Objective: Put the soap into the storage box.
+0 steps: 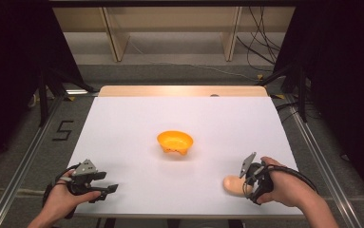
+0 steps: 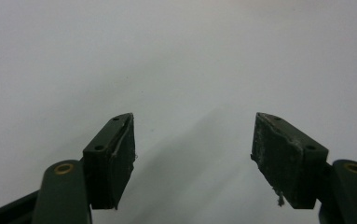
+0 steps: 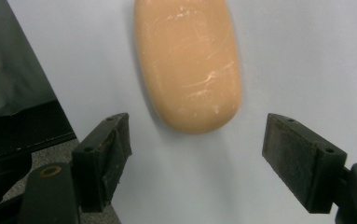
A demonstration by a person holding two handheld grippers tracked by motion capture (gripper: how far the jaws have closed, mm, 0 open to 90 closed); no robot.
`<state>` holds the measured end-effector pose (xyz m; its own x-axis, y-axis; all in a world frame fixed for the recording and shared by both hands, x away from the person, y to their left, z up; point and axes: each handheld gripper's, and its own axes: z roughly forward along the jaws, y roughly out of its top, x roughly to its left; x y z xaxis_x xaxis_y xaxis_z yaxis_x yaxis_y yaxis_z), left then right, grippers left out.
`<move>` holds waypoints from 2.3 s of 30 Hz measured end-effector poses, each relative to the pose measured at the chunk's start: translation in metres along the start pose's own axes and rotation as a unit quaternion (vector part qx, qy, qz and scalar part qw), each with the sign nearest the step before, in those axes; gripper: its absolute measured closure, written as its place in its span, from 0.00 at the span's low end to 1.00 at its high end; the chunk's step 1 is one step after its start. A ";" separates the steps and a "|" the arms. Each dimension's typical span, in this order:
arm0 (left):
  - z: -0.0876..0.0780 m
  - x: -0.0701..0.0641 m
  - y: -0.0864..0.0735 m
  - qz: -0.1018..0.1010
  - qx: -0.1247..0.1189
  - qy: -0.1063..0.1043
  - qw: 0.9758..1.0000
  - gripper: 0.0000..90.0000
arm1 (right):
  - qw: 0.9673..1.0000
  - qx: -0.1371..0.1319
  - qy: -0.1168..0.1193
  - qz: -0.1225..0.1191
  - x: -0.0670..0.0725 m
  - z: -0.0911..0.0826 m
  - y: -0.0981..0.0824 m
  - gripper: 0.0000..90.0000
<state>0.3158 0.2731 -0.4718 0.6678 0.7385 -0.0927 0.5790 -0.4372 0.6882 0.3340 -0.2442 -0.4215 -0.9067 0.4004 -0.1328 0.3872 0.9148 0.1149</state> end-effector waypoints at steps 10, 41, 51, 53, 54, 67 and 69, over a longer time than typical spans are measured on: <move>0.001 -0.002 0.000 -0.013 -0.005 0.003 1.000 0.33 | 1.000 0.005 0.007 0.010 0.001 -0.003 -0.008 0.27; 0.001 -0.003 0.000 0.003 -0.004 -0.001 1.000 0.32 | 0.997 0.036 0.050 -0.042 -0.014 0.039 0.042 0.28; 0.001 -0.003 0.000 0.012 0.001 -0.004 1.000 0.32 | 0.996 0.044 0.055 -0.048 -0.014 0.045 0.045 0.34; 0.002 -0.004 0.000 0.000 -0.001 -0.006 1.000 0.32 | 0.996 0.046 0.061 -0.053 -0.014 0.044 0.045 0.35; 0.001 -0.004 0.000 0.008 -0.001 -0.004 1.000 0.32 | 0.995 0.045 0.064 -0.058 -0.015 0.044 0.045 0.36; 0.002 -0.005 0.000 0.003 -0.008 -0.007 1.000 0.33 | 0.994 0.034 0.074 -0.070 -0.018 0.043 0.042 0.37; 0.002 -0.005 0.000 0.003 -0.008 -0.006 1.000 0.33 | 0.994 0.033 0.077 -0.075 -0.019 0.042 0.042 0.37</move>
<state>0.3134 0.2680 -0.4729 0.6765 0.7300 -0.0978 0.5682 -0.4328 0.6999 0.3745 -0.2111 -0.4555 -0.9680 0.2509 0.0083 0.2510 0.9672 0.0398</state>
